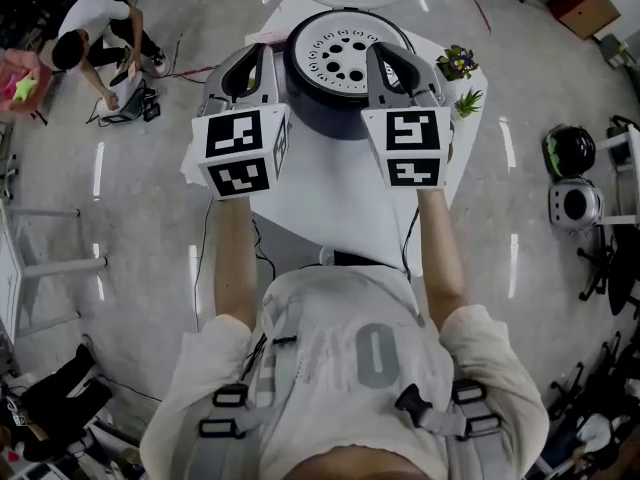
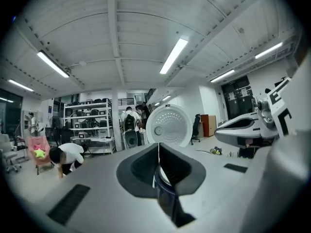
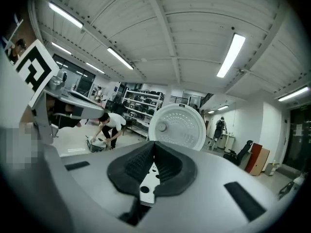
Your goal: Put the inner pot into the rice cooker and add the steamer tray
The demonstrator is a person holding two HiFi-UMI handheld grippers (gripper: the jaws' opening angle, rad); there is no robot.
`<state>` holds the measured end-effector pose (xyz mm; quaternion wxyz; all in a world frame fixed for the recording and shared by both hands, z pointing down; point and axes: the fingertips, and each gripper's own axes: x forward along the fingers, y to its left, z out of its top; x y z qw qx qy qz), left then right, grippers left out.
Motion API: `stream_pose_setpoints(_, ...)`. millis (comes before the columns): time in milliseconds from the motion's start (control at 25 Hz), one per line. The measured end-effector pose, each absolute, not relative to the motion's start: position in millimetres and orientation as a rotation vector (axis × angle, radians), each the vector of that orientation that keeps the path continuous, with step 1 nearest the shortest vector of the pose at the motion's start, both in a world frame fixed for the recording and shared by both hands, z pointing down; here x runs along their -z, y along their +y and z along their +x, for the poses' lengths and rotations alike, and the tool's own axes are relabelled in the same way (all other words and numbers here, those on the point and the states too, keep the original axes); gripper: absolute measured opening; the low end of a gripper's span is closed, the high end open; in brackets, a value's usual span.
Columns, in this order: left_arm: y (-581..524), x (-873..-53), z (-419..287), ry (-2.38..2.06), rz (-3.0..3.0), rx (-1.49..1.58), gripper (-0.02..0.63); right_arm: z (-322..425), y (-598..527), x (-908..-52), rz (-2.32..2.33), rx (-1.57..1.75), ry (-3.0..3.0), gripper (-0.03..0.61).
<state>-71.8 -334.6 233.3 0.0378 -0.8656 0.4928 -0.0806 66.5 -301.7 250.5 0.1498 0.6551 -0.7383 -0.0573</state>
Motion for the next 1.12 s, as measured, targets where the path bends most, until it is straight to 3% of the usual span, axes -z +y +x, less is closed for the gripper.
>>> stream_pose_setpoints(440, -273.8, -259.5, -139.4, 1.748, -2.581, 0.028, 0.021, 14.2, -254.3, -277.0, 1.896, 0.108, -2.347, 0.006)
stream_pose_setpoints(680, -262.0, -296.9, -174.2, 1.851, -2.552, 0.085, 0.021, -12.2, -248.3, -317.8, 1.784, 0.025, -2.351, 0.006)
stream_pose_setpoints(1120, -253.1, -312.9, -159.3, 1.826, -2.578, 0.134, 0.02, -16.8, -237.9, -336.2, 1.715, 0.008, -2.361, 0.006)
